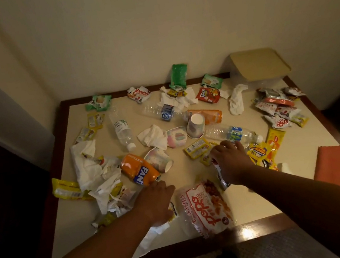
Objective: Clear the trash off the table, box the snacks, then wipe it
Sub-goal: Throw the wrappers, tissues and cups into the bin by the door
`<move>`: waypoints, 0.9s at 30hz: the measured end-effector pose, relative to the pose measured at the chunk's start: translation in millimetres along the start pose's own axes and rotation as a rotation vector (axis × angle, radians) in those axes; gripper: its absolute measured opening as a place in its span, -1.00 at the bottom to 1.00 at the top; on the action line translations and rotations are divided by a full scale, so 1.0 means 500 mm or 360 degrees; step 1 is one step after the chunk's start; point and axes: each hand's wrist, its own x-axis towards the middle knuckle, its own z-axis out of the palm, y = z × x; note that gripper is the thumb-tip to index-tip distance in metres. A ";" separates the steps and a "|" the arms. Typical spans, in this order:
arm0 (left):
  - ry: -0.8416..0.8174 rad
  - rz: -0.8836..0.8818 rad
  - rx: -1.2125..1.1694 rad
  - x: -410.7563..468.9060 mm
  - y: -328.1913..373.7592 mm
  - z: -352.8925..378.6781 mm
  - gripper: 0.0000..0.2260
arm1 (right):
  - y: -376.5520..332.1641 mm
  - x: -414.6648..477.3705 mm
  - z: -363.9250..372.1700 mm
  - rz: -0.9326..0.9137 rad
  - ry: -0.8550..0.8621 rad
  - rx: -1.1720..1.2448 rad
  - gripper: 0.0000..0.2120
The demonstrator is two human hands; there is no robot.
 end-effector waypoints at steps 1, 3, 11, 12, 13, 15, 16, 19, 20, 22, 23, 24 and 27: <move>0.0016 0.0008 -0.0004 0.002 0.001 -0.007 -0.38 | 0.005 -0.002 -0.007 0.0012 0.0003 0.0019 -0.87; 0.0068 0.0023 0.0011 0.007 0.000 -0.023 -0.42 | 0.012 -0.007 -0.028 0.0037 -0.0016 0.0043 -0.89; 0.0465 -0.0109 -0.0326 0.018 -0.019 -0.135 -0.82 | 0.052 -0.015 -0.090 0.0269 0.0049 0.0411 -0.73; 0.0496 -0.0132 -0.0481 0.020 -0.023 -0.150 -0.82 | 0.057 -0.017 -0.098 0.0277 0.0083 0.0472 -0.72; 0.0529 -0.0155 -0.0621 0.022 -0.027 -0.164 -0.79 | 0.063 -0.018 -0.105 0.0282 0.0124 0.0555 -0.69; 0.0627 -0.0197 -0.0752 0.033 -0.037 -0.189 -0.77 | 0.078 -0.023 -0.125 0.0306 0.0211 0.0780 -0.65; 0.0672 -0.0233 -0.0783 0.036 -0.043 -0.200 -0.78 | 0.083 -0.023 -0.135 0.0313 0.0262 0.0861 -0.68; 0.0808 -0.0334 -0.0895 0.050 -0.063 -0.227 -0.88 | 0.099 -0.029 -0.161 0.0392 0.0395 0.1067 -0.79; 0.0831 -0.0387 -0.0967 0.057 -0.064 -0.238 -0.91 | 0.109 -0.033 -0.163 0.0464 0.0429 0.1175 -0.79; 0.0874 -0.0454 -0.1128 0.073 -0.056 -0.259 -0.93 | 0.130 -0.044 -0.161 0.0621 0.0449 0.1514 -0.78; 0.0894 -0.0459 -0.1205 0.081 -0.052 -0.267 -0.89 | 0.136 -0.049 -0.157 0.0688 0.0447 0.1718 -0.76; 0.0905 -0.0447 -0.1245 0.092 -0.043 -0.275 -0.85 | 0.145 -0.059 -0.155 0.0760 0.0464 0.1911 -0.74; 0.0873 -0.0422 -0.1374 0.138 0.002 -0.302 -0.74 | 0.185 -0.090 -0.144 0.0958 0.0491 0.2405 -0.74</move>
